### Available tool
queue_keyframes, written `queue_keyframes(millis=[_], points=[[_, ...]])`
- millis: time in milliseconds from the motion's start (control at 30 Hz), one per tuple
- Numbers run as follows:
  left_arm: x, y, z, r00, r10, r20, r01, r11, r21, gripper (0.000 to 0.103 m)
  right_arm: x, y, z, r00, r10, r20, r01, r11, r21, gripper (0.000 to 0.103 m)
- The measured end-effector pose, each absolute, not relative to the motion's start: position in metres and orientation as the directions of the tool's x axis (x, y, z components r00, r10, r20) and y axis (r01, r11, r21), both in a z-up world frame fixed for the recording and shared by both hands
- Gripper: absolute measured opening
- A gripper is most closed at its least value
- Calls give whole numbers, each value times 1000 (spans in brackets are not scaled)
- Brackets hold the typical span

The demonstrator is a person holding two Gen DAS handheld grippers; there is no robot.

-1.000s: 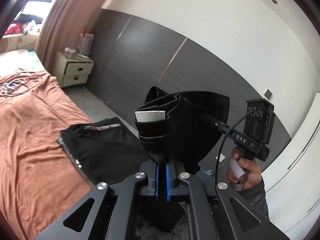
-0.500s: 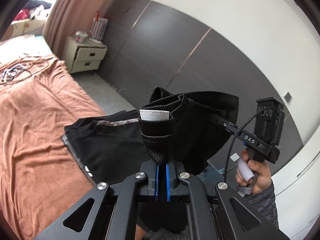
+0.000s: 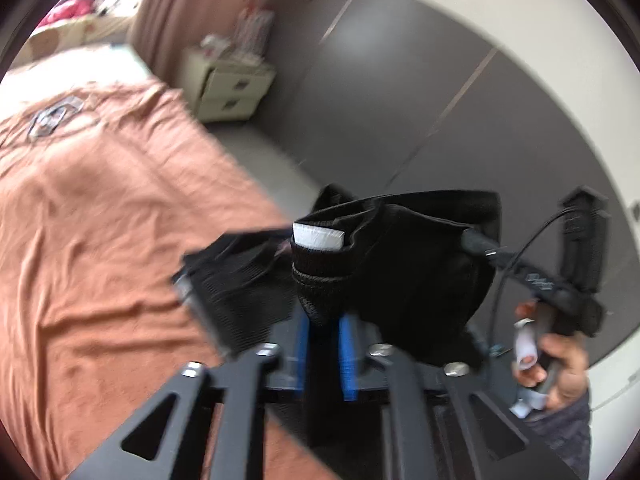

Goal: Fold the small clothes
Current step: 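Carry the folded shirt with both grippers onto the stack of clothes, then lower the shirt onto the stack and open both grippers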

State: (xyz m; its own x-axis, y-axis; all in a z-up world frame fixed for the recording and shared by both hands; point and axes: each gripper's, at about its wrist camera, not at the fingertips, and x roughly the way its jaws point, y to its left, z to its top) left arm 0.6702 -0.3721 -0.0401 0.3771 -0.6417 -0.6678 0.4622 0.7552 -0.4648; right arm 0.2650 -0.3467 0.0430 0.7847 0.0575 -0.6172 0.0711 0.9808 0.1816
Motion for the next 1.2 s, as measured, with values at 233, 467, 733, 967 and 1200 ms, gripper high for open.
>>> queue_keyframes(millis=[233, 467, 733, 967, 1200], points=[[667, -359, -67, 374, -633, -678, 435, 765, -474, 58, 233, -331, 49, 784, 33, -620, 104, 978, 183, 74], [643, -369, -89, 321, -643, -696, 437, 752, -493, 58, 178, -349, 50, 753, 19, -658, 110, 982, 153, 74], [609, -377, -83, 307, -617, -724, 466, 761, -451, 58, 170, -365, 62, 724, 17, -689, 134, 977, 164, 74], [572, -367, -50, 340, -608, -717, 509, 760, -403, 58, 134, -346, 82, 737, -9, -675, 136, 981, 136, 74], [525, -336, -6, 444, -569, -692, 526, 791, -314, 96, 96, -316, 102, 760, -54, -648, 144, 986, 87, 79]])
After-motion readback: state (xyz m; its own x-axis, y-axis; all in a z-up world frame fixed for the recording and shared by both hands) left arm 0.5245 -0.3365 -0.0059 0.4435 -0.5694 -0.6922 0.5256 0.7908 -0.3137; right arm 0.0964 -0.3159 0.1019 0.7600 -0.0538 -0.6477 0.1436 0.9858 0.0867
